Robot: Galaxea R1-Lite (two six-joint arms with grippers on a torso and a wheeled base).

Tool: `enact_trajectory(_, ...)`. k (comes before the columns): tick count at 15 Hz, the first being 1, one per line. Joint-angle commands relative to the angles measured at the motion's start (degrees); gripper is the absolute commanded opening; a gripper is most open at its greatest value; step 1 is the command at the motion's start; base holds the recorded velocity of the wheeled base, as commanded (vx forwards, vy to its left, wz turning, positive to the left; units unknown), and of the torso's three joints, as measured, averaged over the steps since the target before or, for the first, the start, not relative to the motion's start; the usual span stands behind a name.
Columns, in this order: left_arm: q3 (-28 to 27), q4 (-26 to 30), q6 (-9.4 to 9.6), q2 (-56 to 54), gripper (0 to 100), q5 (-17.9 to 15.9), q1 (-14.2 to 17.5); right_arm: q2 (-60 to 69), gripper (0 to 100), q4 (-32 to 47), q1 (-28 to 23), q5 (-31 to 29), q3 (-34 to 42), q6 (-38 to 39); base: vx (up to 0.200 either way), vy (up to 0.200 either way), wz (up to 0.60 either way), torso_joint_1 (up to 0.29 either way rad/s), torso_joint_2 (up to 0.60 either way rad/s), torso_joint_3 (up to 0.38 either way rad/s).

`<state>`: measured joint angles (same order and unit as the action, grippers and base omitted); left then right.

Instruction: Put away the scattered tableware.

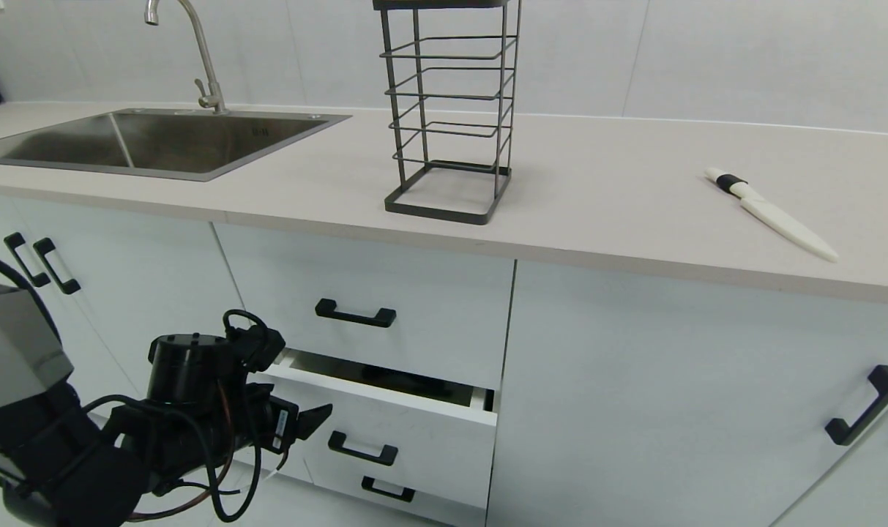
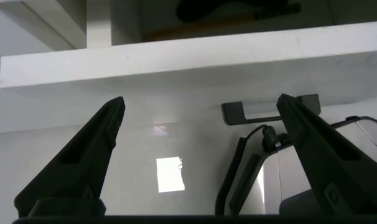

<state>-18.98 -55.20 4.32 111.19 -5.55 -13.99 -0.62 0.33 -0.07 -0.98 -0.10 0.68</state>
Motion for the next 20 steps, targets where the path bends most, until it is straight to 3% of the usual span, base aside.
enact_trajectory(1,-1.6,0.0,-0.01,1.3,100,0.0,0.0,-0.1,100,0.0,0.1,0.0,0.0,0.0,0.0,0.0,0.0,0.0,0.0,0.0)
enact_trajectory(16,-8.9,-0.8,0.08,5.7,100,-0.1,0.7,-0.1,100,0.0,0.0,0.0,0.0,0.0,0.0,0.0,0.0,0.0,0.0,0.0)
enact_trajectory(20,-6.0,-0.8,-0.01,4.4,100,0.0,0.7,-0.1,100,0.0,0.1,0.0,0.0,0.0,0.0,0.0,0.0,0.0,0.0,0.0)
